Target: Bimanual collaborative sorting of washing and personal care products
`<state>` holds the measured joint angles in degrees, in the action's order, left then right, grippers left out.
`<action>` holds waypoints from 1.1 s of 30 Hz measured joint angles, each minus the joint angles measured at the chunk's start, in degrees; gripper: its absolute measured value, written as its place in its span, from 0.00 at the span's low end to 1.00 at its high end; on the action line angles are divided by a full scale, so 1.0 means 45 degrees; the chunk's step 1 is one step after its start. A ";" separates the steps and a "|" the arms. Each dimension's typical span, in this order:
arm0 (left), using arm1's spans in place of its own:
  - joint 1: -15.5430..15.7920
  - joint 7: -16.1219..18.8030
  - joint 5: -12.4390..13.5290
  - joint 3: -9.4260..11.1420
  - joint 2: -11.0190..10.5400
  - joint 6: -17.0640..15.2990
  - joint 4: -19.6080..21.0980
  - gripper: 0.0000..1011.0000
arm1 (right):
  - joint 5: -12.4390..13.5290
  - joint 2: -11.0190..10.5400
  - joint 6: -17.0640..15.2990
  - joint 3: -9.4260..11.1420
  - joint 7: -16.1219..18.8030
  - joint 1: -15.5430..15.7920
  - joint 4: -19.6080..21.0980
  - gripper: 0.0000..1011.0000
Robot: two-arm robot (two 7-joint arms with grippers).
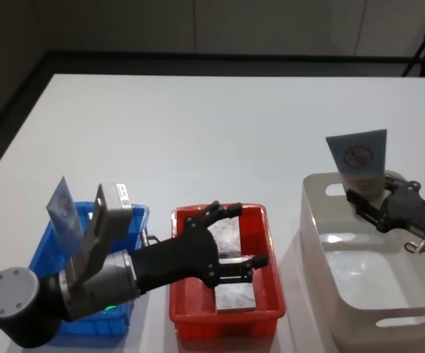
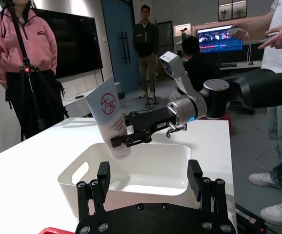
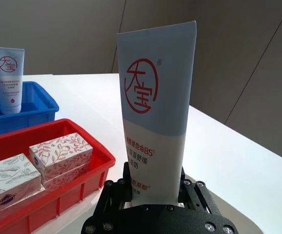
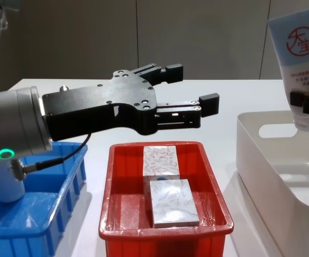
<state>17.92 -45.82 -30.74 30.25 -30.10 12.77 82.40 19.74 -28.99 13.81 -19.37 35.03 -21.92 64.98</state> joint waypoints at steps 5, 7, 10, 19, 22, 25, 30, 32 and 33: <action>0.0000 0.0000 0.0000 0.0000 -0.0001 0.0000 0.0000 0.99 | -0.0269 0.0214 -0.0221 -0.0001 -0.0190 -0.0221 -0.0301 0.48; -0.0001 0.0000 0.0000 0.0000 0.0000 0.0000 0.0000 0.99 | -0.0376 0.0293 -0.0293 -0.0008 -0.0258 -0.0309 -0.0417 0.48; 0.0000 0.0000 0.0000 0.0000 -0.0001 0.0000 0.0000 0.99 | -0.0468 0.0378 -0.0328 -0.0009 -0.0304 -0.0440 -0.0590 0.48; 0.0000 0.0000 0.0000 0.0000 0.0000 0.0000 0.0000 0.99 | -0.0812 0.0688 -0.0601 0.0006 -0.0571 -0.0858 -0.1190 0.48; 0.0000 0.0000 0.0000 0.0000 0.0000 0.0000 -0.0001 0.99 | -0.0941 0.0790 -0.0683 0.0005 -0.0648 -0.0972 -0.1387 0.48; 0.0000 0.0000 0.0000 0.0000 0.0000 0.0000 0.0000 0.99 | -0.1040 0.0906 -0.0725 0.0000 -0.0713 -0.1078 -0.1602 0.48; 0.0000 0.0000 0.0000 0.0000 0.0000 0.0000 0.0000 0.99 | -0.1233 0.1126 -0.0780 -0.0038 -0.0828 -0.1295 -0.1987 0.48; 0.0000 0.0000 0.0000 0.0000 0.0000 0.0000 -0.0001 0.99 | -0.1289 0.1201 -0.0787 -0.0049 -0.0853 -0.1370 -0.2116 0.48; 0.0000 0.0000 0.0000 0.0000 0.0000 0.0000 -0.0001 0.99 | -0.1312 0.1228 -0.0788 -0.0050 -0.0864 -0.1397 -0.2163 0.48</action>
<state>17.92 -45.82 -30.74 30.24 -30.10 12.77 82.39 13.84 -23.46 10.26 -19.60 31.14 -28.21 55.24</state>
